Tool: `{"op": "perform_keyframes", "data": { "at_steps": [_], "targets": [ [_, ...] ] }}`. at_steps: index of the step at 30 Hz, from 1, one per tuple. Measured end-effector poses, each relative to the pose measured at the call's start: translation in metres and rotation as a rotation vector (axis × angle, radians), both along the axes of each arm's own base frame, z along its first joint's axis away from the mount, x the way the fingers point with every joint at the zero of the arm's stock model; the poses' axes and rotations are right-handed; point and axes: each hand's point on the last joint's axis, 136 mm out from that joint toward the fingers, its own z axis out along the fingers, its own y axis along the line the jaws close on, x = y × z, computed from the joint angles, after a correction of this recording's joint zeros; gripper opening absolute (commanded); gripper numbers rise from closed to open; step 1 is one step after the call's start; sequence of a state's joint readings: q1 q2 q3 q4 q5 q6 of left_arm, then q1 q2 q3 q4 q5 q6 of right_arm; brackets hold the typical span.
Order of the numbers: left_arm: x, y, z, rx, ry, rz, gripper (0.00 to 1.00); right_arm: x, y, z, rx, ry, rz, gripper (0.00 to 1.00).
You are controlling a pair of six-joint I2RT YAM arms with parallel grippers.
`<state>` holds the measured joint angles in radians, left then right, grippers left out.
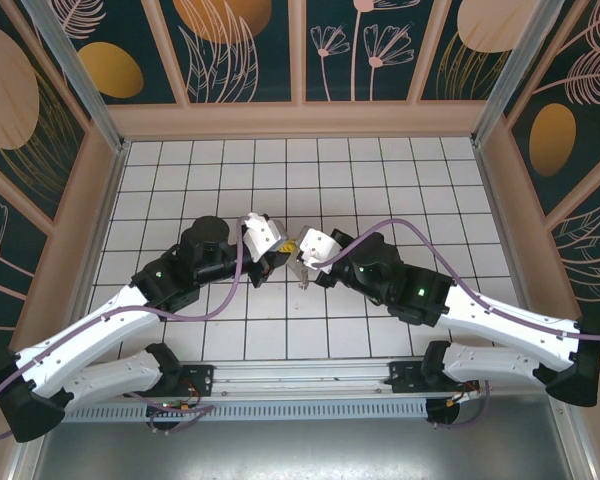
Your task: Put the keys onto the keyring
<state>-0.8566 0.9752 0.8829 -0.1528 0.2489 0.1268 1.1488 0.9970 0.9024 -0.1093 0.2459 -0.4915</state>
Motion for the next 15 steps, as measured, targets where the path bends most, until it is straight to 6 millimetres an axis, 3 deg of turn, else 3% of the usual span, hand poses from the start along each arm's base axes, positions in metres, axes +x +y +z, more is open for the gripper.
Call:
{"op": "perform_keyframes", "data": {
  "at_steps": [1,5,7,15],
  "targets": [
    [0.0,-0.0001,0.0001,-0.002,0.003,0.001,0.18,-0.0005,0.0004,0.0,0.0,0.001,0.003,0.0],
    [0.0006,-0.0016,0.0032,-0.014,-0.006,-0.002,0.11,-0.0017,0.0015,-0.0002,0.001,0.003,0.011,0.0],
    [0.0015,-0.0026,0.0024,-0.013,-0.005,-0.002,0.0,-0.0011,0.001,-0.0004,0.0,0.002,0.009,0.0],
    [0.0042,-0.0059,0.0007,-0.01,0.003,-0.003,0.0,0.0012,-0.002,-0.0034,-0.015,0.004,-0.009,0.0]
  ]
}}
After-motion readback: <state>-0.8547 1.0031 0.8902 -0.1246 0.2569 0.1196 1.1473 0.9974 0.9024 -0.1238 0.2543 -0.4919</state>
